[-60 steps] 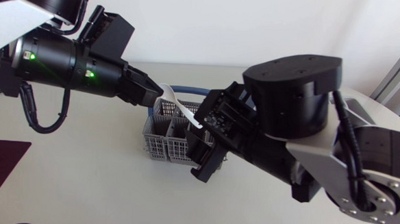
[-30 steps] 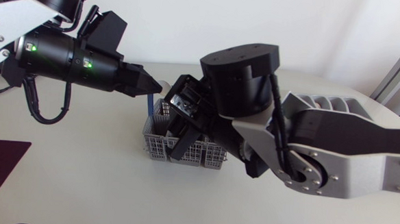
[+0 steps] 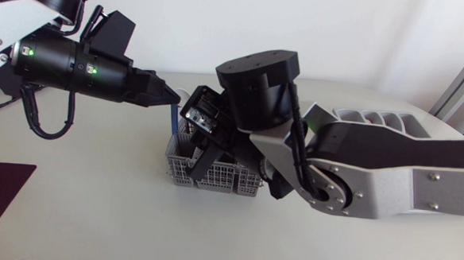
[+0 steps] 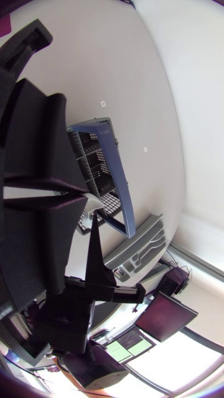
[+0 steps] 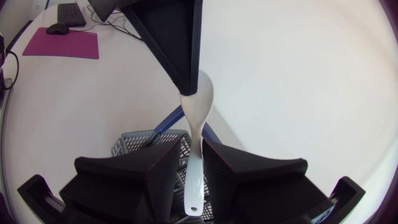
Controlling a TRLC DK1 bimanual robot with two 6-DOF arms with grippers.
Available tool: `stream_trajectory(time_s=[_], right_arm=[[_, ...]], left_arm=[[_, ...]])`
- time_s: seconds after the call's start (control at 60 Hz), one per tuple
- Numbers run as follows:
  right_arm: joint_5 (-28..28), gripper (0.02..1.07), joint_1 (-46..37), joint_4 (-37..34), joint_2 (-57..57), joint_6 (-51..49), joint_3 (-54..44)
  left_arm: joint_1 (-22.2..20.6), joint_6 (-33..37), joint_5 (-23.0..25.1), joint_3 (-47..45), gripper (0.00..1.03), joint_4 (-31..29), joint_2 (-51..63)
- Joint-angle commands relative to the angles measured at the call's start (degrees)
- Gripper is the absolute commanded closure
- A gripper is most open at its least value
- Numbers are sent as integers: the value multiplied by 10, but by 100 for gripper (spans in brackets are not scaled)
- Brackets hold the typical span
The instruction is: Sort the cutlery from the basket into the organizer compartments.
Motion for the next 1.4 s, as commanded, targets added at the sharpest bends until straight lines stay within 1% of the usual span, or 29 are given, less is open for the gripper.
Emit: stream_trajectory(time_s=[0.0,0.117,0.233,0.317,0.35,0.483,0.55,0.6,0.633,0.65,0.683,0.7,0.75,0.783,0.817,0.867,1.05,1.217,1.333,1.383], right_arm=[[9,80,2,9,12,-11,16],[12,80,3,9,12,-15,19],[13,89,4,9,15,-16,19],[13,89,4,9,17,-16,19],[13,93,4,9,18,-17,19],[12,102,4,9,19,-21,17],[11,102,4,9,17,-21,14],[11,102,4,8,14,-21,11],[10,102,4,8,12,-21,9],[9,102,4,5,8,-20,7],[7,102,4,2,5,-20,6],[5,102,4,-1,-1,-20,4],[4,102,3,-10,-8,-20,2],[1,102,1,-18,-13,-20,-1],[-3,102,0,-25,-20,-19,-5],[-7,102,-1,-38,-36,-17,-13],[-24,102,-10,-74,-88,-9,-46],[-32,102,-14,-93,-132,-5,-83],[-37,102,-14,-122,-176,-3,-101],[-44,102,-20,-140,-199,-3,-109]], left_arm=[[4,-6,10,5,100,5,9],[1,-6,12,3,100,5,8],[-1,-7,14,1,100,5,8],[-4,-8,17,-1,100,4,8],[-6,-8,17,-1,100,4,8],[-12,-10,20,-1,100,4,7],[-12,-10,21,1,100,4,5],[-11,-10,25,4,94,4,3],[-9,-11,26,5,88,5,0],[-7,-11,26,6,81,5,-4],[-5,-12,26,6,73,7,-7],[-1,-13,26,8,67,12,-12],[7,-19,25,11,61,17,-18],[17,-21,25,16,54,20,-25],[24,-23,25,19,51,20,-28],[38,-26,25,28,44,21,-34],[61,-31,24,35,42,20,-56],[57,-35,24,29,42,17,-78],[56,-32,20,29,42,13,-89],[56,-21,6,29,42,12,-95]])
